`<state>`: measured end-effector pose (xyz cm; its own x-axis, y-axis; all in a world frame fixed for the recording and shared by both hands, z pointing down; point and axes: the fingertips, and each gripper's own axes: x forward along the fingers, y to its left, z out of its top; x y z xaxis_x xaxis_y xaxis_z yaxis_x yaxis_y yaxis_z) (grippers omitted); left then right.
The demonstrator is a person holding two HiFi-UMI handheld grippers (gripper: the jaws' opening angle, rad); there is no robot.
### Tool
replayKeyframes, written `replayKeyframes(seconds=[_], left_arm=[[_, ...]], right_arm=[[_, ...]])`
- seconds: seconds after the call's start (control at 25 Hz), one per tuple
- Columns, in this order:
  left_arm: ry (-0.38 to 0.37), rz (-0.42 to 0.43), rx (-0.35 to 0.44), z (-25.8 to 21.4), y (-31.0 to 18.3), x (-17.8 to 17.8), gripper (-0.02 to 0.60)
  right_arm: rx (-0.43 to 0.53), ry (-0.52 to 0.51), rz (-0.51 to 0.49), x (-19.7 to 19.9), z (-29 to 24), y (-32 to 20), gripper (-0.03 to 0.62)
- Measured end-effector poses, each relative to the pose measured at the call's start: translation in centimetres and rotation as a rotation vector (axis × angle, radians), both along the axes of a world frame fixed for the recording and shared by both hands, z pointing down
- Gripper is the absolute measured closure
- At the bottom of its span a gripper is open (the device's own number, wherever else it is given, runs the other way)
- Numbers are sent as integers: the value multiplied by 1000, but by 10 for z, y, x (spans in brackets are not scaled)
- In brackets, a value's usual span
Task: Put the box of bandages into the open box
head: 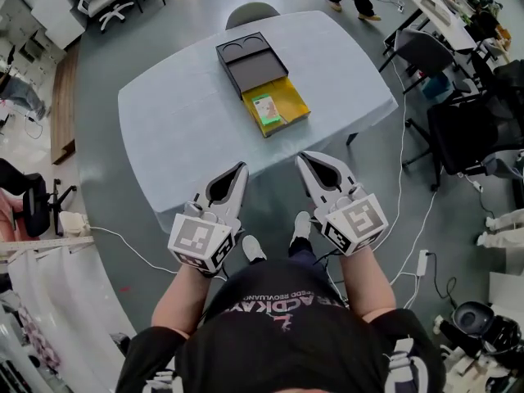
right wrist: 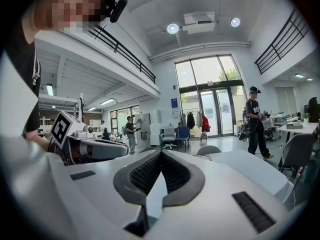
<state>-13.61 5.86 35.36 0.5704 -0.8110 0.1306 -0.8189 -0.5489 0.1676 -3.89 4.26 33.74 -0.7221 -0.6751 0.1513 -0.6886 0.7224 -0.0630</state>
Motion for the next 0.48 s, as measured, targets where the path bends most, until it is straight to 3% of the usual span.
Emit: replayKeyframes(seconds=[0.48], left_arm=[[-9,42,30,-12,8,21,565]], right_arm=[[24,-13,33,18,-9,14,585]])
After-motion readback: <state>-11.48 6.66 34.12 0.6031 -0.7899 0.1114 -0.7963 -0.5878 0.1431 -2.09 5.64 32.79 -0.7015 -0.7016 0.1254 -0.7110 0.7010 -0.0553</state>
